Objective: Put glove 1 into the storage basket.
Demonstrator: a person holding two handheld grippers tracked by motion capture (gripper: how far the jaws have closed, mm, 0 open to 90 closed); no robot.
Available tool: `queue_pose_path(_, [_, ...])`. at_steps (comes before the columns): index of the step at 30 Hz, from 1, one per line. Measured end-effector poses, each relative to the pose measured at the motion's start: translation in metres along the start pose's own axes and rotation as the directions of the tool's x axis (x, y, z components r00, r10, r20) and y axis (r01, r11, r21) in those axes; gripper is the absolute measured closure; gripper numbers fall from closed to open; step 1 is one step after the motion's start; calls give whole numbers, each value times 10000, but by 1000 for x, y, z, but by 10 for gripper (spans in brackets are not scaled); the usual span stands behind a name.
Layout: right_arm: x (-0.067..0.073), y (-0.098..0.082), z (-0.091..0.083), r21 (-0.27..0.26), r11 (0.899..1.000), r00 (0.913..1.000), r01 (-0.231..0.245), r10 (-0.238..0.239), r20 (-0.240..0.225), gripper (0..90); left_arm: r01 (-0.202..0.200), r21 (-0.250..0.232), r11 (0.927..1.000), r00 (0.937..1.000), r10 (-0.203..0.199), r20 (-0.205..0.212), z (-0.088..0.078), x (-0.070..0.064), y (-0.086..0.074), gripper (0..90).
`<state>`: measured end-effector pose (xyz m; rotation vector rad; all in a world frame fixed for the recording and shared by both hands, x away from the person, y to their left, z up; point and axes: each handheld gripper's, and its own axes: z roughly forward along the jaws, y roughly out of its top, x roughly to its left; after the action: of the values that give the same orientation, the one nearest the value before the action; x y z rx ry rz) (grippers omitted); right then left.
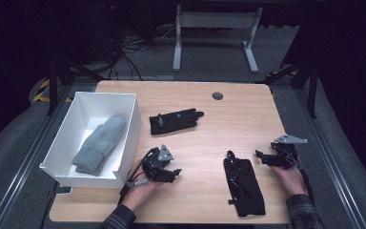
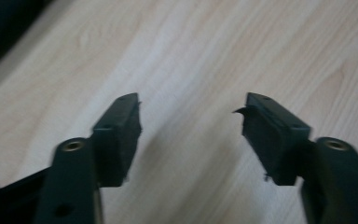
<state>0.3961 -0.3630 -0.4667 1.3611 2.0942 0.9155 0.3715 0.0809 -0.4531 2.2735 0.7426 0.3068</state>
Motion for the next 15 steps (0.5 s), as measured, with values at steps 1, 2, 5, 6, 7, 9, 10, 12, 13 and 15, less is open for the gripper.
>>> queue_pose_path(1, [0,0,0,2,10000,10000,1,-1,8,213,94,30,10000,9999,-94,-45,-1,2,3,489])
queue_pose_path(2, [0,0,0,-4,10000,10000,4,-4,15,212,228,35,9997,9997,-228,-70,-2,4,6,564])
queue_pose_path(5, [0,0,0,4,10000,10000,5,-5,16,213,473,-49,9989,9986,-474,-243,-3,9,13,760])
queue_pose_path(6, [0,0,0,2,10000,10000,2,-2,13,212,574,0,9983,9979,-574,-291,-3,11,15,805])
queue_pose_path(7, [0,0,0,2,10000,10000,-2,2,11,212,612,104,9981,9973,-608,-401,-3,14,18,845])
queue_pose_path(9, [0,0,0,4,10000,10000,-4,4,10,212,912,153,9957,9947,-903,-494,-2,20,23,897])
queue_pose_path(10, [0,0,0,5,10000,10000,-5,5,11,212,1107,147,9937,9928,-1099,-483,-1,23,25,899])
queue_pose_path(12, [0,0,0,4,10000,10000,-3,3,9,212,1242,100,9922,9903,-1233,-639,1,29,30,899])
queue_pose_path(13, [0,0,0,4,10000,10000,-6,6,12,212,1372,-27,9905,9883,-1371,-674,2,33,33,899])
queue_pose_path(15, [0,0,0,5,10000,10000,-4,4,9,212,1516,-105,9884,9856,-1520,-745,4,38,37,899])
